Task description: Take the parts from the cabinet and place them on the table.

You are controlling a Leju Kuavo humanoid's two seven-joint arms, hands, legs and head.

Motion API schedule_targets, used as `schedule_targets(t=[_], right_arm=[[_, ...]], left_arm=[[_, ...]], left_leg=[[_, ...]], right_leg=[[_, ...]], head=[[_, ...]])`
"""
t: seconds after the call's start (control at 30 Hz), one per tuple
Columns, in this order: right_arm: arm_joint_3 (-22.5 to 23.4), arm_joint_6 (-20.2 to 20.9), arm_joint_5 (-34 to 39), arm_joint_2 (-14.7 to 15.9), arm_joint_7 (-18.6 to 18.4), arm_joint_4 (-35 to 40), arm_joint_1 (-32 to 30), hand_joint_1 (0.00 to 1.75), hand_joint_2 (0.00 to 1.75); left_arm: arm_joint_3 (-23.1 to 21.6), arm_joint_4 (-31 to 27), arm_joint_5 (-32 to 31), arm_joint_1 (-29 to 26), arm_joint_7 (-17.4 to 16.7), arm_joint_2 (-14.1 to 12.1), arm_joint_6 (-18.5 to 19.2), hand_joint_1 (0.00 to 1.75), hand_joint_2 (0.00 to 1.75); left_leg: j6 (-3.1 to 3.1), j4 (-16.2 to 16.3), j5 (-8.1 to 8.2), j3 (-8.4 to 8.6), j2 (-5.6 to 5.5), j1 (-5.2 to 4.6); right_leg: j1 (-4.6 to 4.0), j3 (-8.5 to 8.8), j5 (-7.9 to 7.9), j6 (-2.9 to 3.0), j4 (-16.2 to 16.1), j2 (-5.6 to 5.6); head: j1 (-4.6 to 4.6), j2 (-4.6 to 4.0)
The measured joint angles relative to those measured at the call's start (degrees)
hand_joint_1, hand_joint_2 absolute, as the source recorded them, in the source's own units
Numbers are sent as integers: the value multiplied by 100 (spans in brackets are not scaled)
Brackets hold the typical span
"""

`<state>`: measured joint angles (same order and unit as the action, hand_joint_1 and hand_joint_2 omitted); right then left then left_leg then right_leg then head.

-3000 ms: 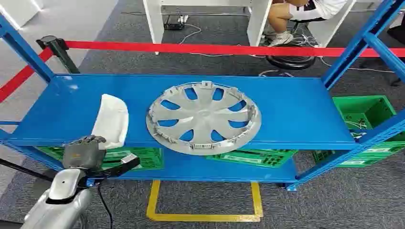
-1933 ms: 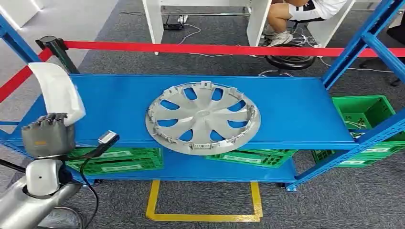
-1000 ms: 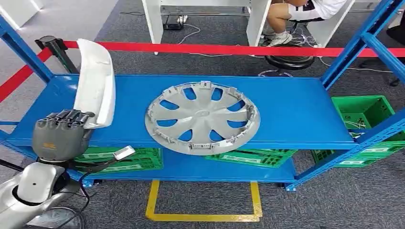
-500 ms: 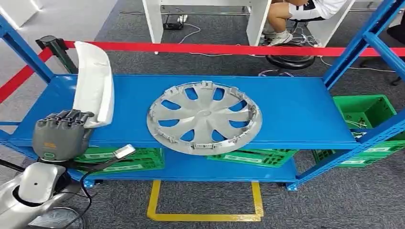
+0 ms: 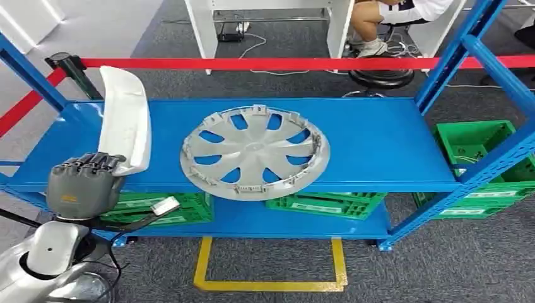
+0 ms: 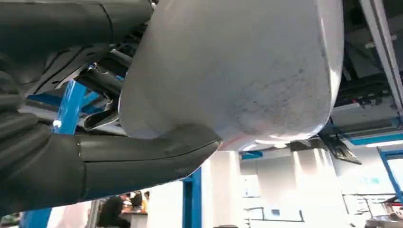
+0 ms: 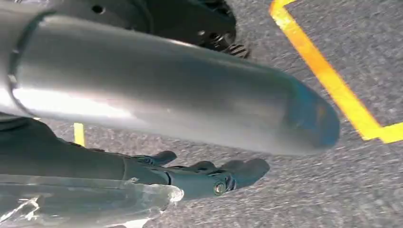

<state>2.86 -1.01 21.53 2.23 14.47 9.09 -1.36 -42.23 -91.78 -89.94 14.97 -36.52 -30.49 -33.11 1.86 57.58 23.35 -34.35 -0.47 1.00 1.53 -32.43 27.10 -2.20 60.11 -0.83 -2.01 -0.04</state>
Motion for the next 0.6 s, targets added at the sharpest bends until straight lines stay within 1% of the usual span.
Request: schedule_targets(t=[0.03,0.07,0.1,0.13,0.2,0.27,0.3,0.33,0.37,0.4,0.43,0.47,0.5,0.53,0.57,0.6], right_arm=[[0,0,0,0,0,0,3,0,0],[0,-2,0,0,0,0,9,0,0],[0,-4,-2,0,0,0,12,0,0],[0,-4,-2,0,0,0,12,0,0],[0,-4,-2,0,0,0,12,0,0],[0,-4,-4,0,0,0,11,0,0],[2,-11,-11,2,9,0,10,0,0],[2,-4,-17,0,72,0,9,0,0],[2,-2,-17,0,94,0,11,0,0],[2,-2,-17,-4,118,0,8,0,0],[2,-2,-17,-2,136,0,10,0,0],[2,2,-17,-2,153,0,10,0,0],[2,4,-17,-2,162,0,4,0,0],[2,7,-17,-2,168,0,-5,0,0],[2,7,-17,-4,179,-2,-11,0,0],[-2,15,-20,-11,183,-2,-27,0,0]], left_arm=[[2,0,0,-12,0,0,0,168,175],[6,0,0,-29,0,0,2,168,175],[15,0,2,-33,0,0,2,168,175],[22,0,2,-44,0,0,0,168,175],[22,0,2,-44,0,0,0,168,175],[24,0,2,-52,0,0,0,168,175],[46,0,2,-131,0,0,-4,168,175],[129,-4,2,-223,37,0,-11,168,175],[173,-13,2,-233,46,0,-13,168,175],[227,-31,2,-234,85,0,-13,168,175],[278,-59,0,-256,129,0,-22,168,175],[345,-81,0,-307,185,4,-24,168,175],[398,-92,0,-367,244,7,-24,168,175],[453,-96,0,-427,297,13,-24,168,175],[494,-98,0,-449,339,24,-24,168,175],[524,-107,0,-472,352,33,-26,168,175]], left_leg=[[22,100,160,-44,13,0],[38,401,436,-165,12,-9],[48,827,714,-325,12,-11],[51,1192,908,-458,12,-10],[51,1192,908,-458,12,-10],[49,1322,970,-503,12,-10],[23,1737,1097,-593,12,-14],[-101,846,577,48,12,-65],[-167,371,502,378,13,-104],[-205,10,587,611,21,-146],[-188,-70,581,607,22,-136],[-184,-85,564,563,18,-153],[-198,-85,529,549,19,-166],[-230,-132,452,524,26,-150],[-255,-152,378,488,51,-113],[-296,-152,321,420,50,-107]], right_leg=[[0,-34,-39,61,-1,13],[-7,-88,-82,117,-2,15],[-18,-147,-121,156,-3,19],[-31,-195,-155,177,-2,22],[-31,-195,-155,177,-2,22],[-35,-213,-167,182,-2,24],[-67,-321,-245,196,-2,26],[-113,-491,-391,187,-2,22],[-112,-520,-441,180,-2,23],[-147,-560,-474,149,2,21],[-141,-580,-533,120,-2,30],[-128,-584,-589,88,-30,30],[-114,-577,-642,50,-77,32],[-129,-587,-699,6,-99,26],[-112,-630,-585,-20,-47,23],[-114,-739,-252,-55,161,38]], head=[[13,0],[26,0],[44,0],[41,0],[41,0],[39,0],[41,0],[41,0],[39,0],[42,0],[31,0],[37,0],[35,0],[35,0],[37,0],[2,0]])
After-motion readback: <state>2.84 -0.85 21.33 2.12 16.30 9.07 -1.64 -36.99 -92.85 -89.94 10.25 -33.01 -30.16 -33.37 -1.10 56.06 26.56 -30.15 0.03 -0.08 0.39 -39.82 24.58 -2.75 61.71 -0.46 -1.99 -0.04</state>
